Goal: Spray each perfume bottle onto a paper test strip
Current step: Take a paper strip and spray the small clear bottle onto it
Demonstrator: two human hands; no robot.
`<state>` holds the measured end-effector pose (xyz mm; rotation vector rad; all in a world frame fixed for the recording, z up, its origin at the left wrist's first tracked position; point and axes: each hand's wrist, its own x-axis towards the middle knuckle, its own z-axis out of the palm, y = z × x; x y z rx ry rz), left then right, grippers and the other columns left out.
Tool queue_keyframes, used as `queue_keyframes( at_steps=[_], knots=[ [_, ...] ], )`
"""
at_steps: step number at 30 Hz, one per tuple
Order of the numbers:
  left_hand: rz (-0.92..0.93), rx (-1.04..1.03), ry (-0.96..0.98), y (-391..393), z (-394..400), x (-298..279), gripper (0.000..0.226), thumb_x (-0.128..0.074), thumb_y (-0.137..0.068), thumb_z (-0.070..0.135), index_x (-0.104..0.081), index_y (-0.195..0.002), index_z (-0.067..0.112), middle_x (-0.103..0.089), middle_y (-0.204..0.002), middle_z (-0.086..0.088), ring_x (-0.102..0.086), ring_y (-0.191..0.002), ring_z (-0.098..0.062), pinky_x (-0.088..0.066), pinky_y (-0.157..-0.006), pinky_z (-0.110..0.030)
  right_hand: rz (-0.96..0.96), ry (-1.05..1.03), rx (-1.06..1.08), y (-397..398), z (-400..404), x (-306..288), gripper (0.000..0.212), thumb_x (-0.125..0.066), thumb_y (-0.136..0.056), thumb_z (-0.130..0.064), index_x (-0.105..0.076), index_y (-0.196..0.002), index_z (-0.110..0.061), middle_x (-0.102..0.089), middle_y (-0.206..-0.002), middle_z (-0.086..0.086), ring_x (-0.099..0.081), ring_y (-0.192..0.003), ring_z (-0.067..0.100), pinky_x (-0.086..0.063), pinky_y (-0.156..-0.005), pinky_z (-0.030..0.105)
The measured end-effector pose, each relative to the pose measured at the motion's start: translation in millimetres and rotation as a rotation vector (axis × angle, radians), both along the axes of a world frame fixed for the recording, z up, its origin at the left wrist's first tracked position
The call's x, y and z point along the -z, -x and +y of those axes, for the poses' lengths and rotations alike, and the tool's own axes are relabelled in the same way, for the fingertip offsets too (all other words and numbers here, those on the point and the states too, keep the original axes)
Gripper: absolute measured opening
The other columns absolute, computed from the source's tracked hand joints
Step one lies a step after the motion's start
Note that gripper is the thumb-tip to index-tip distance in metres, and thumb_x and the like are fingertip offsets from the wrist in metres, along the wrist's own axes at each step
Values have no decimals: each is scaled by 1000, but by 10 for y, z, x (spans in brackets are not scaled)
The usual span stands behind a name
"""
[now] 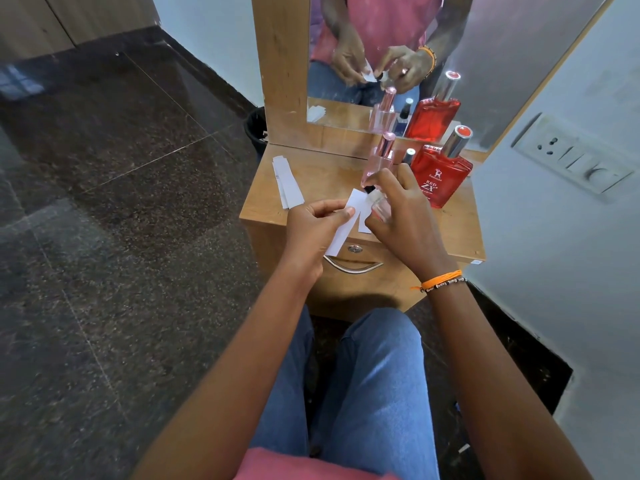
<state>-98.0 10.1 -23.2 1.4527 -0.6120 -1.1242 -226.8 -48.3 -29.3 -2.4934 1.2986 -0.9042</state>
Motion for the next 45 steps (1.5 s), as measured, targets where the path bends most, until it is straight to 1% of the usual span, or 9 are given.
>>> queue_keyframes(
  at_steps=[4,8,16,19,22,27,30,34,45],
  knots=[
    [-113,-13,-2,-26,-19,33,16,-74,-78,13,-68,-93,14,-65,-81,5,-59,-76,-2,-47,-62,-9,-37,-22,11,6,25,42,42,-71,-68,0,-56,-106,-7,-49,-105,9,-39,-89,10,-37,-68,19],
    [-200,-27,-19,-46,-90,73,10,-72,-80,11,-64,-80,16,-64,-81,6,-59,-79,-5,-45,-67,-16,-70,-54,44,10,60,112,46,-73,-70,-2,-56,-112,-8,-51,-111,9,-40,-91,8,-34,-66,8],
    [-457,-45,-83,-61,-494,133,5,-71,-79,14,-67,-82,15,-65,-78,7,-60,-77,-11,-46,-70,-26,-100,-118,48,49,144,221,44,-74,-67,-4,-58,-107,-10,-41,-101,-3,-40,-87,11,-29,-64,7],
    [-553,-29,-132,-51,-647,146,7,-70,-79,15,-64,-77,17,-67,-82,4,-63,-81,-15,-45,-72,-26,-110,-141,45,51,164,227,43,-72,-67,-2,-58,-107,-9,-43,-101,-1,-42,-84,12,-32,-62,11],
    [-602,-14,-143,-38,-742,178,9,-70,-79,12,-64,-74,16,-71,-86,-2,-64,-80,-18,-46,-71,-24,-131,-159,36,42,174,245,41,-69,-69,-2,-58,-108,-10,-41,-99,-4,-42,-83,12,-31,-64,6],
    [-712,60,-150,-58,-779,179,7,-67,-81,12,-73,-81,8,-72,-87,-6,-65,-84,-22,-42,-68,-23,-164,-180,25,17,167,275,41,-67,-68,1,-57,-107,-11,-39,-98,-6,-43,-79,12,-33,-62,6],
    [-828,134,-156,-83,-761,207,11,-65,-82,11,-75,-86,12,-71,-96,-7,-64,-92,-25,-45,-70,-26,-170,-184,27,2,161,282,42,-69,-69,1,-57,-108,-11,-39,-100,-7,-45,-81,12,-34,-64,5],
    [-987,205,-166,-148,-691,245,20,-67,-83,17,-72,-102,22,-55,-120,-4,-48,-112,-28,-43,-89,-38,-200,-191,33,-19,163,288,44,-70,-68,3,-58,-109,-9,-38,-100,-7,-44,-84,12,-34,-67,1],
    [-1018,290,-160,-211,-678,275,28,-67,-84,29,-67,-112,34,-48,-133,-1,-39,-119,-27,-34,-96,-38,-226,-207,59,-36,159,322,44,-69,-68,2,-58,-109,-10,-41,-100,-6,-46,-85,13,-34,-69,6]
  ],
)
